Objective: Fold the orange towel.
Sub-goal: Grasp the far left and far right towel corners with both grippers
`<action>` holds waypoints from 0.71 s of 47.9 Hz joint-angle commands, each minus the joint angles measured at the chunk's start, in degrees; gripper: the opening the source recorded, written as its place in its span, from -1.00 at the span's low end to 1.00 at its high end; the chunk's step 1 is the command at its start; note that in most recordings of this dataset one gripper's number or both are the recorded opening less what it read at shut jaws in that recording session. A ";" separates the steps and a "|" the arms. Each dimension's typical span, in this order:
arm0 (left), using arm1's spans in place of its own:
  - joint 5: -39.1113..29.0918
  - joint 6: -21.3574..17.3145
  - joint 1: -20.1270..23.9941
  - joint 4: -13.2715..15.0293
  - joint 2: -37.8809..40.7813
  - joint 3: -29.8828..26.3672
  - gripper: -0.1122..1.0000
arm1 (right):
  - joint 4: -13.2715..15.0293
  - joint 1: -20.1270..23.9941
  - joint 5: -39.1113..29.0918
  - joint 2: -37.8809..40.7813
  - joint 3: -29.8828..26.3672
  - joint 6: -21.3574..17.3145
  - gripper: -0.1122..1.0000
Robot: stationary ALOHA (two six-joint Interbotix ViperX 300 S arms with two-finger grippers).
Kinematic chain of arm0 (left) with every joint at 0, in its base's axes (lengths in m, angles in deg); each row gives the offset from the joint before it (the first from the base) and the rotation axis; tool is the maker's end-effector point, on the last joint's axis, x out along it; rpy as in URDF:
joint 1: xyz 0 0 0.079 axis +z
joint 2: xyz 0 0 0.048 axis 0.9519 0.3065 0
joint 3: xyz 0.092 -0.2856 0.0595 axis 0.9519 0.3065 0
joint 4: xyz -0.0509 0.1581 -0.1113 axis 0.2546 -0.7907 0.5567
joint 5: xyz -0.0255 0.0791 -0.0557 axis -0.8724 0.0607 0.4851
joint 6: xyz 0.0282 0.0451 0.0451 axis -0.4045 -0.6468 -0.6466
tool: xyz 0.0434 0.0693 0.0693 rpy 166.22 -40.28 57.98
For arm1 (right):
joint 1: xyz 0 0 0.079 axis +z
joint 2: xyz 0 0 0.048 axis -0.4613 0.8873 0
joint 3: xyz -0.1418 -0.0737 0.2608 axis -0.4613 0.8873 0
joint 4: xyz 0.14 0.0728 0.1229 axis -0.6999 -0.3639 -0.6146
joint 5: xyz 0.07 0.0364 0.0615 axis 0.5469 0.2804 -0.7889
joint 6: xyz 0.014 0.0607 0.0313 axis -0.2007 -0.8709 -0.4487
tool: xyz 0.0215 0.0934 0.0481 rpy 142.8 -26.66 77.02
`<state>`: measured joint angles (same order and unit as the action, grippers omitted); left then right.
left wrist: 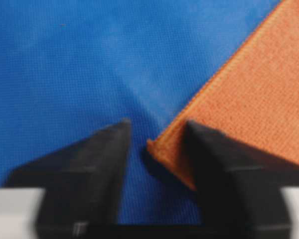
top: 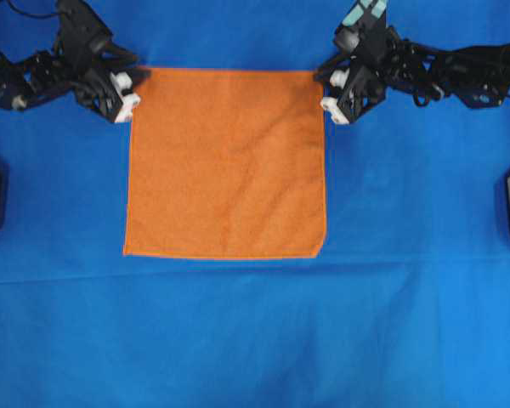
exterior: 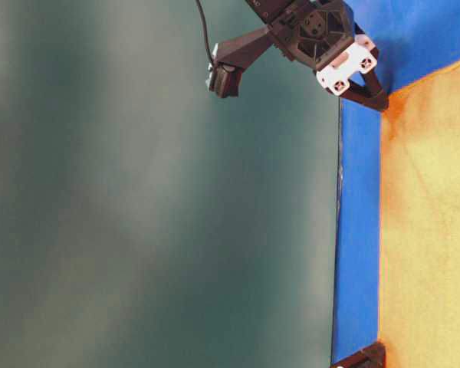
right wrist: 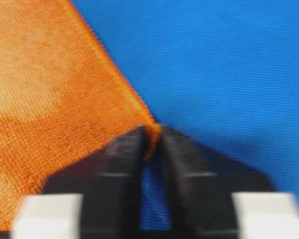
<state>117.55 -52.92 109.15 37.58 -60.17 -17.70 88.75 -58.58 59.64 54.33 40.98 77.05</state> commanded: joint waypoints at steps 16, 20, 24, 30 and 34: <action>-0.88 -0.44 -1.76 -0.18 -0.97 0.00 -0.77 | 0.18 0.00 0.35 -0.79 -0.53 0.09 -0.78; -1.58 -0.53 -1.76 -0.18 -2.29 -0.09 -0.77 | 0.18 0.00 0.26 -1.14 -0.62 0.00 -0.78; -3.34 -0.70 -1.76 -0.18 -4.92 -0.26 -0.77 | 0.18 0.00 0.09 -2.29 -0.53 0.00 -0.78; -5.63 -1.85 -1.76 -0.18 -9.23 -0.26 -0.77 | 0.18 0.00 -0.26 -5.10 0.00 0.00 -0.78; -6.68 -2.20 -1.76 -0.18 -11.78 0.00 -0.77 | 0.18 0.09 -0.70 -6.77 0.53 0.00 -0.78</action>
<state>111.48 -54.85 107.48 37.49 -68.70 -17.53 88.83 -58.41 59.11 50.46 41.51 77.05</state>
